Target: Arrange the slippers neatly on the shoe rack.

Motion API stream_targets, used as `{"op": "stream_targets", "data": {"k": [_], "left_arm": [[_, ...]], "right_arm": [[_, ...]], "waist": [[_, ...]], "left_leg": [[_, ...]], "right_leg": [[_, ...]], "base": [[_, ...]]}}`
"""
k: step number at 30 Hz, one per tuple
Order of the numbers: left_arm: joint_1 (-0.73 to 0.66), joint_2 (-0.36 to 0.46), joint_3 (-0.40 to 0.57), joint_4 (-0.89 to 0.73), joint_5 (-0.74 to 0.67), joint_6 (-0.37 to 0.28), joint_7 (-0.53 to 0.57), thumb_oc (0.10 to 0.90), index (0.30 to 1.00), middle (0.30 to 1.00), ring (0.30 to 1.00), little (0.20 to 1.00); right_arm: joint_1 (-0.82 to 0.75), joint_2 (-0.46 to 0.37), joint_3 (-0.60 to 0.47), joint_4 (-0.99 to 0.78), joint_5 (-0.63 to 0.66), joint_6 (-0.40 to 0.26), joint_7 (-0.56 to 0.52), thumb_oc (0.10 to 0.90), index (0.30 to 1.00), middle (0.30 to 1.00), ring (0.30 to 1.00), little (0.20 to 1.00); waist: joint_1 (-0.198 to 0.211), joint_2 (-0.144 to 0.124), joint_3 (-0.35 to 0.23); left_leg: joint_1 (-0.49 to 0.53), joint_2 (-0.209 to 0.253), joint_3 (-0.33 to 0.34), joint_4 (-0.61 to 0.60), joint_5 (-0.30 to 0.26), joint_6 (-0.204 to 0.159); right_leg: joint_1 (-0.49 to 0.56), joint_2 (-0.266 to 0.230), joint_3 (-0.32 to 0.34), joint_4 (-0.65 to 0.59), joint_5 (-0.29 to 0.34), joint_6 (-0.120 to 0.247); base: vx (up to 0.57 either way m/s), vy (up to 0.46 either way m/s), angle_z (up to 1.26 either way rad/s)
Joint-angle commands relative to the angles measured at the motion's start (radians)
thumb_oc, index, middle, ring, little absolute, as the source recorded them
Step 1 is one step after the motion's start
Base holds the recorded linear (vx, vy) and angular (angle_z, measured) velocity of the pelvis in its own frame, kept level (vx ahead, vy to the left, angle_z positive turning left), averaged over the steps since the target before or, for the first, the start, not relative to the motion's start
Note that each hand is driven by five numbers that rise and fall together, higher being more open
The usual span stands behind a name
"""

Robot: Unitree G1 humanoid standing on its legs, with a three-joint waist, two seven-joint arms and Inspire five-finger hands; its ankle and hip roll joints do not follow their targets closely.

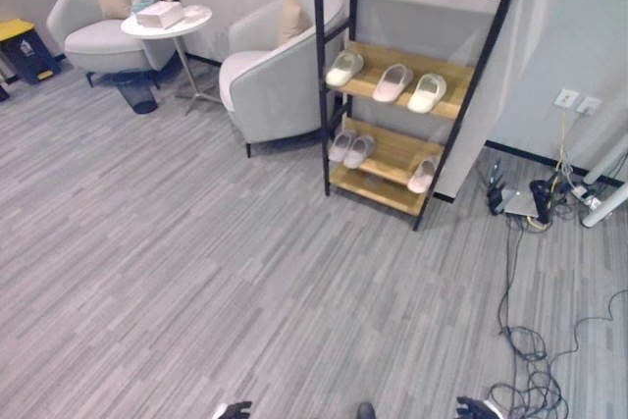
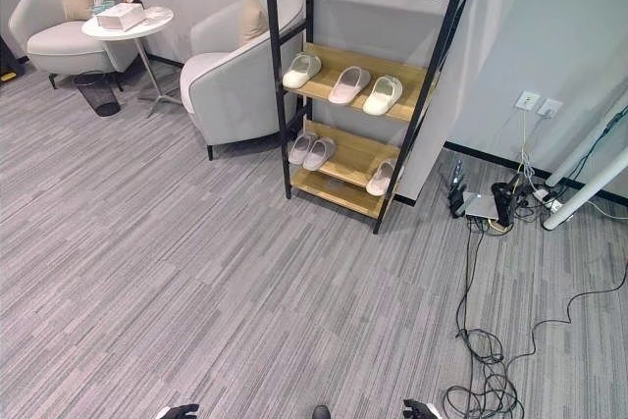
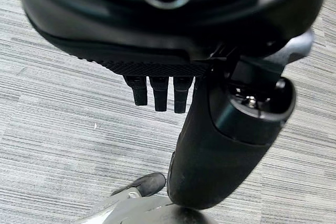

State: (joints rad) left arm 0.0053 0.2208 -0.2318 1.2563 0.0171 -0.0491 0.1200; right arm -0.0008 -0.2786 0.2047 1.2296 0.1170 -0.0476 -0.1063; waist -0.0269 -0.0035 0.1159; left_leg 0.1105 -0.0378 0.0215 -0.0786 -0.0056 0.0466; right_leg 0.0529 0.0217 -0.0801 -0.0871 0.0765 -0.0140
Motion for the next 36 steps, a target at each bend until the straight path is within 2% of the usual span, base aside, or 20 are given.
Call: {"op": "stream_targets", "data": {"k": [1,13,17,20,24,26,28,30,32,36], "left_arm": [[-0.055,0.014,-0.031,0.049,0.049,-0.011,0.015,0.800,0.900,0.900,0.900,0.900],[-0.061,-0.001,-0.042,0.040,0.020,-0.007,0.013,0.800,0.900,0.900,0.900,0.900],[-0.068,-0.002,-0.048,0.029,0.002,-0.009,0.010,0.800,0.900,0.900,0.900,0.900],[-0.076,-0.005,-0.062,0.020,0.002,-0.009,0.006,0.800,0.900,0.900,0.900,0.900],[-0.097,-0.011,-0.081,0.011,-0.002,-0.010,0.010,0.800,0.900,0.900,0.900,0.900],[-0.101,-0.013,-0.092,0.008,0.002,-0.011,0.014,0.800,0.900,0.900,0.900,0.900],[-0.102,-0.016,-0.097,0.008,0.003,-0.011,0.016,0.800,0.900,0.900,0.900,0.900],[-0.098,-0.018,-0.095,0.011,0.002,-0.011,0.013,0.800,0.900,0.900,0.900,0.900],[-0.091,-0.018,-0.088,0.010,-0.007,-0.018,0.006,0.800,0.900,0.900,0.900,0.900],[-0.077,-0.020,-0.077,0.020,-0.007,-0.015,0.001,0.800,0.900,0.900,0.900,0.900]], "right_arm": [[-0.048,-0.009,0.036,0.040,-0.038,-0.011,-0.030,0.800,0.900,0.900,0.900,0.900],[-0.044,-0.009,0.042,0.051,-0.041,-0.002,-0.028,0.800,0.900,0.900,0.900,0.900],[-0.052,-0.013,0.044,0.047,-0.034,-0.003,-0.029,0.800,0.900,0.900,0.900,0.900],[-0.051,-0.021,0.043,0.050,-0.026,-0.004,-0.029,0.800,0.900,0.900,0.900,0.900],[-0.053,-0.031,0.033,0.052,-0.014,-0.006,-0.040,0.800,0.900,0.900,0.900,0.900],[-0.050,-0.035,0.030,0.057,-0.008,-0.004,-0.043,0.800,0.900,0.900,0.900,0.900],[-0.050,-0.037,0.030,0.063,-0.007,-0.005,-0.046,0.800,0.900,0.900,0.900,0.900],[-0.051,-0.039,0.034,0.061,-0.012,-0.004,-0.047,0.800,0.900,0.900,0.900,0.900],[-0.053,-0.042,0.045,0.054,-0.021,-0.003,-0.044,0.800,0.900,0.900,0.900,0.900],[-0.059,-0.037,0.056,0.048,-0.049,0.000,-0.036,0.800,0.900,0.900,0.900,0.900]], "waist": [[-0.011,-0.003,-0.037],[-0.024,0.004,-0.017],[-0.029,0.006,0.011],[-0.029,-0.001,0.037],[-0.027,-0.015,0.065],[-0.027,-0.021,0.070],[-0.022,-0.024,0.068],[-0.013,-0.020,0.063],[0.007,-0.011,0.062],[0.021,-0.014,0.049]], "left_leg": [[-0.021,0.043,-0.026,-0.009,-0.003,-0.078],[-0.013,0.064,-0.023,0.007,0.001,-0.083],[-0.048,0.073,-0.021,0.086,-0.029,-0.088],[-0.107,0.069,-0.008,0.219,-0.053,-0.104],[-0.214,0.081,-0.005,0.387,0.011,-0.124],[-0.255,0.082,0.001,0.419,0.017,-0.119],[-0.288,0.071,0.011,0.380,-0.005,-0.108],[-0.300,0.062,0.020,0.313,0.000,-0.104],[-0.314,0.042,0.000,0.233,0.036,-0.104],[-0.302,0.023,-0.019,0.213,0.028,-0.093]], "right_leg": [[0.041,-0.078,0.043,0.005,-0.086,0.142],[0.026,-0.061,0.056,0.036,-0.099,0.124],[-0.002,-0.053,0.071,0.090,-0.127,0.110],[-0.014,-0.044,0.077,0.126,-0.147,0.087],[-0.002,-0.050,0.075,0.120,-0.147,0.071],[0.007,-0.055,0.073,0.113,-0.151,0.067],[0.021,-0.060,0.072,0.094,-0.158,0.073],[0.038,-0.055,0.075,0.075,-0.165,0.080],[0.060,-0.041,0.096,0.061,-0.179,0.082],[0.075,-0.055,0.123,0.081,-0.205,0.094]], "base": [[0.00,0.000,0.00],[0.03,-0.058,-0.01],[0.00,-0.066,-0.04],[0.00,-0.082,-0.05],[0.04,-0.068,-0.09],[0.10,-0.026,-0.14],[0.18,0.020,0.00],[0.20,0.061,-0.02],[0.20,0.095,-0.06],[0.16,0.123,-0.31]]}}
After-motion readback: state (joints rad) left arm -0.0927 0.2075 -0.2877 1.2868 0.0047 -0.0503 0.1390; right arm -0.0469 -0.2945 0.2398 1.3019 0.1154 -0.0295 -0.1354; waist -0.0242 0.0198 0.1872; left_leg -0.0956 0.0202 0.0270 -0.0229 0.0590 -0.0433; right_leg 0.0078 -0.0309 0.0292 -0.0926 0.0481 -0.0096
